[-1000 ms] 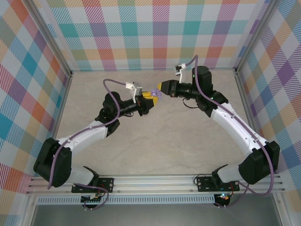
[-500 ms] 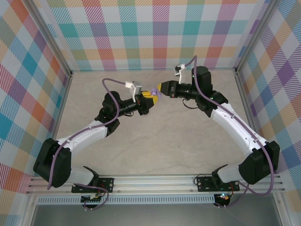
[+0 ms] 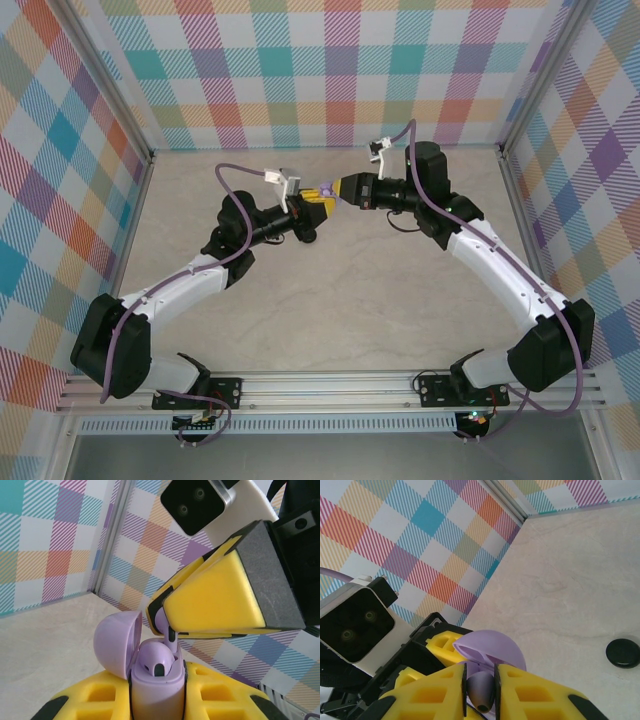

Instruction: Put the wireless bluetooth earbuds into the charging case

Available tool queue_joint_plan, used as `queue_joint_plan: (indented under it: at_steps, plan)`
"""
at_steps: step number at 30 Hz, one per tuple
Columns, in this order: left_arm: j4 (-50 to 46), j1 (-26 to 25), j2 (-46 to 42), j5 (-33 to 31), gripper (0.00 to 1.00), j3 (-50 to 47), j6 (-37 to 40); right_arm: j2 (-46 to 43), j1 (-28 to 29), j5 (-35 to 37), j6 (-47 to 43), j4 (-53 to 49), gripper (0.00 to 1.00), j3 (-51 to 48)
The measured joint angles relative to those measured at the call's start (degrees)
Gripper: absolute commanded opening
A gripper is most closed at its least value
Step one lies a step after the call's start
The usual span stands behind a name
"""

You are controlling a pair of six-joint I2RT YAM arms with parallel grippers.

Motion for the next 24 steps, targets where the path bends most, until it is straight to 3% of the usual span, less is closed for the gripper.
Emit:
queue_joint_plan:
  at_steps: [8, 24]
  plan:
    - [-0.11, 0.0, 0.0, -0.15, 0.12, 0.07, -0.04, 0.0, 0.02, 0.15, -0.11, -0.13, 0.23, 0.0]
    - [-1.46, 0.0, 0.0, 1.97, 0.12, 0.07, -0.09, 0.0, 0.28, 0.63, -3.91, -4.68, 0.37, 0.94]
